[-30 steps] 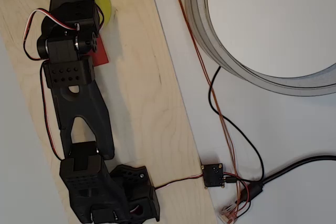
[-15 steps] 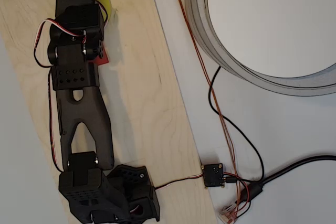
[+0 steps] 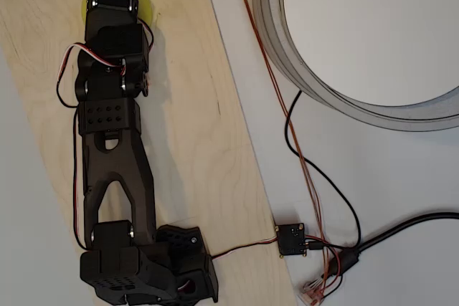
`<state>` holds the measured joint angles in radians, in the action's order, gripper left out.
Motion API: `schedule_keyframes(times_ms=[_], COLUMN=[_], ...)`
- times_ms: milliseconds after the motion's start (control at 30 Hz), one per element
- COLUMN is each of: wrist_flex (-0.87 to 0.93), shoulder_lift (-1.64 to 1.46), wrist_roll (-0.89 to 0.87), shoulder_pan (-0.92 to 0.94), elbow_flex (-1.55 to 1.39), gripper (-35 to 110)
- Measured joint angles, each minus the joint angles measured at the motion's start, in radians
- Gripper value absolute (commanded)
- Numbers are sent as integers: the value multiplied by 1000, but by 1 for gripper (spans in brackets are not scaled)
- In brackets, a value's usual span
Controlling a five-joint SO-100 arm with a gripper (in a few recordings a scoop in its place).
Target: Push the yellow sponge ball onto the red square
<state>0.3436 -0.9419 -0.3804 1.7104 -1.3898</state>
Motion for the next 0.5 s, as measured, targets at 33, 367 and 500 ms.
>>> schedule_keyframes(times_ms=[33,367,500], wrist_flex=[0,-18,-29], shoulder_lift=[-11,-78,-127], wrist_roll=[0,-41,-60], shoulder_pan=[0,-12,-18], elbow_flex=[-11,-133,-201], gripper=[0,0,0])
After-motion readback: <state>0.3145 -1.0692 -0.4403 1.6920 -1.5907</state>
